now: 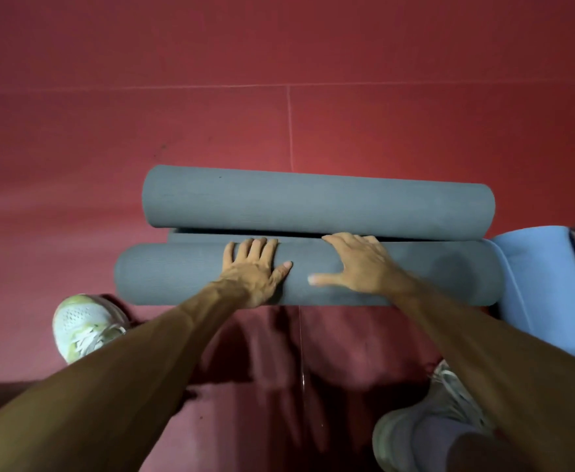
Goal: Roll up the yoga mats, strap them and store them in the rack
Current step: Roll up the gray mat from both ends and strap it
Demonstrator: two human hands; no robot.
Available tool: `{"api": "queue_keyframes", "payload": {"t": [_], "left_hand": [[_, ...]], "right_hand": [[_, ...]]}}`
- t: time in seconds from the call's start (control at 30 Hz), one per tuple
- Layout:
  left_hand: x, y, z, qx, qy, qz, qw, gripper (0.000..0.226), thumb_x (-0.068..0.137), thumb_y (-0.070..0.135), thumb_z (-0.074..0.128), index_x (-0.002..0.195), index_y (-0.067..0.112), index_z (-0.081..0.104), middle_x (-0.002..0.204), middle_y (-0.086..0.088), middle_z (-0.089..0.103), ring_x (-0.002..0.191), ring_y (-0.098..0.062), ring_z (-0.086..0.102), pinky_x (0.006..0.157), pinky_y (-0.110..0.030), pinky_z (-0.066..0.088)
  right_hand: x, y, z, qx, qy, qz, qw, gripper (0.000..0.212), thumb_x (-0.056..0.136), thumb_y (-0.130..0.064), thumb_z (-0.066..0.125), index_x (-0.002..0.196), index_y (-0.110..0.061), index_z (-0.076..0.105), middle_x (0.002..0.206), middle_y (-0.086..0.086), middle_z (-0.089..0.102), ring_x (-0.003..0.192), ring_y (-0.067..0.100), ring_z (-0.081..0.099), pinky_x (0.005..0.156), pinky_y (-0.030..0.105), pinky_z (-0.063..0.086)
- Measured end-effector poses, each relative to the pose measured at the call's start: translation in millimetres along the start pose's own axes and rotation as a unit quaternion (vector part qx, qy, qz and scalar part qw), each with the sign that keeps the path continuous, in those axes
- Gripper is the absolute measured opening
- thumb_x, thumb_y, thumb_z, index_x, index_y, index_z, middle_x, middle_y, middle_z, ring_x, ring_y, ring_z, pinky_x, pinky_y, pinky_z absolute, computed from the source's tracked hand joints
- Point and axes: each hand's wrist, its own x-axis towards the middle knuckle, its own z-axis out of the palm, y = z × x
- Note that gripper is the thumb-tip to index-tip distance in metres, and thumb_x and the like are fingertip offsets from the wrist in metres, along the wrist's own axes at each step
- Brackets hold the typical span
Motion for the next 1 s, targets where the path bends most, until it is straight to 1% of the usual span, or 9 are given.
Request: {"api": "queue_keyframes", "payload": {"t": [0.13,0.23,0.4,0.47,0.57,0.67,0.77,0.87,1.0], "left_hand": [[8.3,-0.4,-5.2,0.003,0.007,0.000,1.000,0.062,0.097,0.057,0.020,0.149,0.022,0.021,0.150,0.002,0.029,0.139,-0.018,0.021,0.116,-0.043,0.005],[19.8,-3.4,-8.7,0.000,0.013,0.000,1.000,0.061,0.097,0.057,0.020,0.147,0.023,0.026,0.151,0.001,0.028,0.139,-0.019,0.023,0.116,-0.044,0.010],[37.9,-6.9,-12.8,0.010,0.054,0.008,0.998,0.059,0.097,0.057,0.021,0.146,0.025,0.029,0.155,-0.001,0.021,0.142,-0.019,0.018,0.117,-0.043,0.012],[45.6,-8.9,-13.7,0.011,0.074,0.014,0.997,0.059,0.097,0.056,0.021,0.146,0.024,0.029,0.156,-0.002,0.021,0.142,-0.019,0.018,0.117,-0.043,0.012],[59.4,-12.2,-15.2,0.002,0.095,0.019,0.995,0.059,0.097,0.056,0.021,0.146,0.023,0.029,0.158,-0.001,0.017,0.144,-0.018,0.015,0.118,-0.043,0.012],[73.9,-14.9,-16.5,-0.002,0.113,0.022,0.993,0.060,0.097,0.055,0.022,0.148,0.023,0.025,0.158,0.003,0.015,0.146,-0.015,0.011,0.118,-0.042,0.010],[90.3,-18.6,-20.0,-0.020,0.109,0.022,0.994,0.060,0.096,0.056,0.021,0.148,0.025,0.023,0.156,0.004,0.018,0.146,-0.014,0.011,0.119,-0.040,0.009],[107.3,-21.3,-27.0,-0.033,0.092,0.020,0.995,0.059,0.097,0.053,0.024,0.150,0.026,0.019,0.159,0.002,0.010,0.147,-0.015,0.002,0.120,-0.039,0.005],[125.3,-24.6,-34.8,-0.043,0.080,0.014,0.996,0.059,0.099,0.050,0.024,0.151,0.025,0.015,0.161,0.004,-0.002,0.147,-0.013,-0.007,0.120,-0.038,0.002]], "right_hand": [[11.0,-5.5,-0.4,0.027,0.051,0.036,0.998,0.076,0.090,-0.070,0.027,0.147,-0.020,0.029,0.143,0.004,0.045,0.133,0.021,0.040,0.109,0.039,0.026],[20.7,-4.6,-1.9,0.012,0.076,0.043,0.996,0.077,0.091,-0.068,0.028,0.149,-0.018,0.026,0.147,0.006,0.038,0.136,0.023,0.034,0.113,0.038,0.022],[43.3,1.8,-8.7,0.025,0.069,0.058,0.996,0.079,0.091,-0.067,0.032,0.152,-0.018,0.020,0.159,0.010,0.015,0.148,0.022,0.011,0.119,0.045,0.009],[50.8,4.6,-10.3,0.017,0.116,0.050,0.992,0.072,0.093,-0.060,0.041,0.149,-0.016,0.030,0.157,0.010,0.022,0.146,0.023,0.018,0.117,0.045,0.016],[60.5,9.7,-11.7,0.014,0.212,0.026,0.977,0.053,0.090,-0.041,0.055,0.134,-0.010,0.051,0.139,0.009,0.046,0.128,0.027,0.042,0.103,0.044,0.034],[69.5,12.5,-14.5,0.012,0.260,0.018,0.965,0.040,0.085,-0.033,0.049,0.115,-0.009,0.061,0.114,0.008,0.056,0.105,0.029,0.053,0.088,0.044,0.044],[77.5,13.8,-15.6,0.017,0.271,0.026,0.962,0.036,0.084,-0.030,0.043,0.104,-0.010,0.064,0.103,0.008,0.058,0.096,0.030,0.055,0.083,0.044,0.045],[77.8,13.1,-14.0,0.010,0.284,0.032,0.958,0.038,0.085,-0.032,0.037,0.098,-0.012,0.066,0.097,0.007,0.060,0.092,0.030,0.057,0.080,0.043,0.046],[67.0,7.6,-2.7,-0.037,0.323,0.009,0.946,0.028,0.090,-0.032,0.044,0.087,-0.015,0.066,0.087,0.007,0.061,0.083,0.031,0.059,0.073,0.044,0.045]]}}
